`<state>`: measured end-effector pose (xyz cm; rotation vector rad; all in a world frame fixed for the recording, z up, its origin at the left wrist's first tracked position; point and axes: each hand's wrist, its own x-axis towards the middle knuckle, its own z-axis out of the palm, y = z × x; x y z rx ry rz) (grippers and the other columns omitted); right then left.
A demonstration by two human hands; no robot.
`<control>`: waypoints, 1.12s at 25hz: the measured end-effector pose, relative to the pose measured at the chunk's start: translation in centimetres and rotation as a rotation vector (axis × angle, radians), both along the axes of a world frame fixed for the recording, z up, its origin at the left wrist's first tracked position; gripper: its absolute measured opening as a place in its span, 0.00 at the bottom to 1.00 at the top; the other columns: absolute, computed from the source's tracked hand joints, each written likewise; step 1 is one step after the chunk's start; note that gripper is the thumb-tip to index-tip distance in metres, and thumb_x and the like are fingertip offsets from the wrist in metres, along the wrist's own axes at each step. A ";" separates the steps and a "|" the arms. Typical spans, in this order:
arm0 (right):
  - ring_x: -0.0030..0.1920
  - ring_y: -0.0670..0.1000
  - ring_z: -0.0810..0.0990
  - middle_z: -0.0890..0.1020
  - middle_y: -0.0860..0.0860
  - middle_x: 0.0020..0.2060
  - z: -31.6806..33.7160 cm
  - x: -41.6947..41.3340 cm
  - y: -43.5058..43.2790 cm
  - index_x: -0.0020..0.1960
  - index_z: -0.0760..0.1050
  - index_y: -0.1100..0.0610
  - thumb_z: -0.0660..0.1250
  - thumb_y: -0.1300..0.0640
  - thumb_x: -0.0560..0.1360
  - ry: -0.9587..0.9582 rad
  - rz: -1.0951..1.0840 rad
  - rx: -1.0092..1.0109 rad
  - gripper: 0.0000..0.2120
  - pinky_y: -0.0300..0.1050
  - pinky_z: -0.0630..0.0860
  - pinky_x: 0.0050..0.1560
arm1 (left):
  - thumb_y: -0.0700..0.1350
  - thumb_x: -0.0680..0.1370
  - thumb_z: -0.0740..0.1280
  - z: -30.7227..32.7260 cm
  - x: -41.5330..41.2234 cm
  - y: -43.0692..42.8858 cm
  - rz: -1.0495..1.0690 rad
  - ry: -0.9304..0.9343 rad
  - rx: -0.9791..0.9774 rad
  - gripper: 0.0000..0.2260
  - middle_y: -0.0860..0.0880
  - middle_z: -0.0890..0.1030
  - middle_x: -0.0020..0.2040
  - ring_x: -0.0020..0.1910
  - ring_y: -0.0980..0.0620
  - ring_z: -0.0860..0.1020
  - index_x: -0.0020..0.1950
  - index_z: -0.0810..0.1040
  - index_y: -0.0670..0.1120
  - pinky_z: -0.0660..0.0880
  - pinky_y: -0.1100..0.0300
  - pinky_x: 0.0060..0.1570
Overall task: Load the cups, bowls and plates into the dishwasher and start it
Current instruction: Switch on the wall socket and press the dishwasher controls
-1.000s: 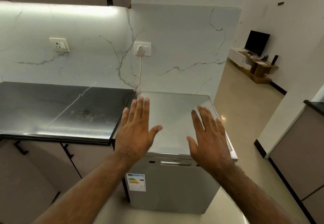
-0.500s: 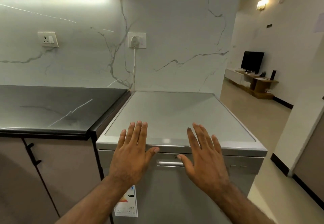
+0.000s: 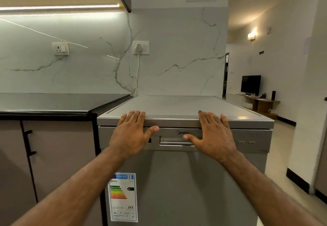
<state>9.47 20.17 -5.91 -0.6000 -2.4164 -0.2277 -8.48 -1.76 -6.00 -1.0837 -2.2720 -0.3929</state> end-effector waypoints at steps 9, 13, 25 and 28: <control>0.77 0.54 0.61 0.65 0.51 0.76 -0.5 -0.2 0.2 0.81 0.53 0.54 0.55 0.24 0.73 0.039 -0.014 0.067 0.48 0.59 0.48 0.80 | 0.75 0.78 0.47 -0.1 -0.2 0.1 -0.032 0.050 0.042 0.39 0.47 0.73 0.71 0.73 0.47 0.68 0.74 0.67 0.46 0.56 0.45 0.79; 0.76 0.54 0.62 0.66 0.51 0.75 -0.7 -0.4 0.6 0.80 0.56 0.53 0.54 0.22 0.72 0.054 -0.013 0.078 0.48 0.60 0.50 0.79 | 0.76 0.77 0.47 -0.2 -0.2 0.2 -0.019 0.062 0.018 0.41 0.46 0.71 0.72 0.73 0.46 0.67 0.75 0.66 0.46 0.56 0.45 0.79; 0.74 0.55 0.62 0.66 0.50 0.72 -1.3 -0.6 1.2 0.77 0.58 0.52 0.55 0.21 0.67 0.051 -0.003 0.112 0.49 0.60 0.49 0.79 | 0.59 0.80 0.65 -4.8 1.0 -2.8 -0.006 0.029 0.210 0.33 0.46 0.53 0.83 0.81 0.43 0.55 0.82 0.56 0.52 0.60 0.43 0.77; 0.74 0.55 0.61 0.66 0.50 0.72 -1.4 -0.5 1.2 0.77 0.57 0.52 0.55 0.22 0.67 0.050 -0.002 0.123 0.49 0.60 0.48 0.78 | 0.59 0.80 0.65 -7.4 -0.5 -5.3 0.043 -0.009 0.193 0.35 0.49 0.48 0.84 0.81 0.44 0.55 0.82 0.54 0.54 0.63 0.43 0.75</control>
